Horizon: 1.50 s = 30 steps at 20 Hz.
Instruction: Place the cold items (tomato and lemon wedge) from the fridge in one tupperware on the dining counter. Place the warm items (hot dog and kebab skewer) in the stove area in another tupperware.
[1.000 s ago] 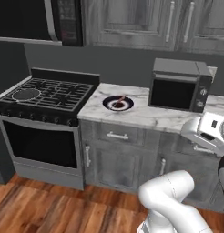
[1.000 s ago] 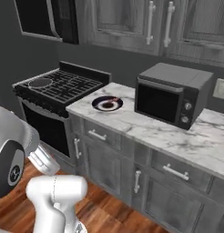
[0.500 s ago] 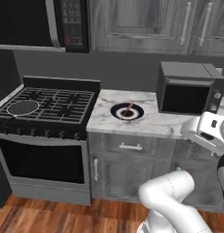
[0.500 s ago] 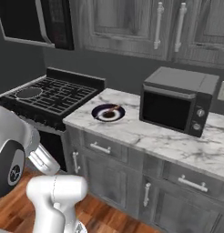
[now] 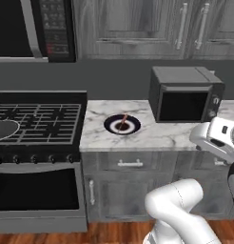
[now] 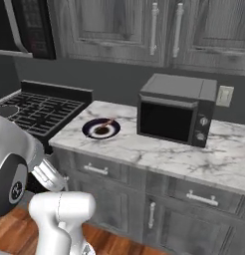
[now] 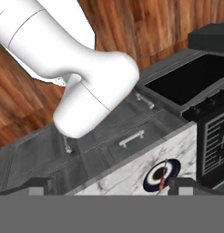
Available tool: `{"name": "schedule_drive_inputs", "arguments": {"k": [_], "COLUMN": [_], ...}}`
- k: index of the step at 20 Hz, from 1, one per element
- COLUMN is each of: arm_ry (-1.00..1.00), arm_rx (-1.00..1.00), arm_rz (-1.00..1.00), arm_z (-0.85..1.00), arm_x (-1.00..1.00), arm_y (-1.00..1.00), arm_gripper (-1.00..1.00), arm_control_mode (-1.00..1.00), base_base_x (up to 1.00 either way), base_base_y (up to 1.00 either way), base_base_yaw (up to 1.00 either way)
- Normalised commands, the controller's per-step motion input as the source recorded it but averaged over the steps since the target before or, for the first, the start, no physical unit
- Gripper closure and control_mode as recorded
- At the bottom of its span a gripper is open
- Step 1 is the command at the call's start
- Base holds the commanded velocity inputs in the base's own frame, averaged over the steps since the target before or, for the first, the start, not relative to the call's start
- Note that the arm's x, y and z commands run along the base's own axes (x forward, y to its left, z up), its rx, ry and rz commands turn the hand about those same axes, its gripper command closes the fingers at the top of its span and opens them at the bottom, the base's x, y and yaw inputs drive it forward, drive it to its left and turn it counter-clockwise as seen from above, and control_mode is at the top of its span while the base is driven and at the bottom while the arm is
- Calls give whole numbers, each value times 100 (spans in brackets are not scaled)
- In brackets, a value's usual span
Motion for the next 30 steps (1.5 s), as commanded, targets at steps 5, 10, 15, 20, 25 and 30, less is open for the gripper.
{"name": "schedule_drive_inputs", "arguments": {"k": [5,10,15,20,25,30], "arm_ry": [0,0,0,0,1,7], "arm_rx": [0,0,0,0,-2,-12], "arm_rz": [0,0,0,0,-9,-5], "arm_z": [0,0,0,0,-4,-23], "arm_x": [0,0,0,0,1,35], "arm_y": [0,0,0,0,4,4], "arm_gripper": [-100,-100,-100,-100,-100,-100], "arm_control_mode": [100,100,100,100,-100,-100], "base_base_x": [67,64,50,42,15,0], "base_base_y": [41,50,51,47,21,0], "base_base_yaw": [-33,-33,-33,-32,-16,0]}}
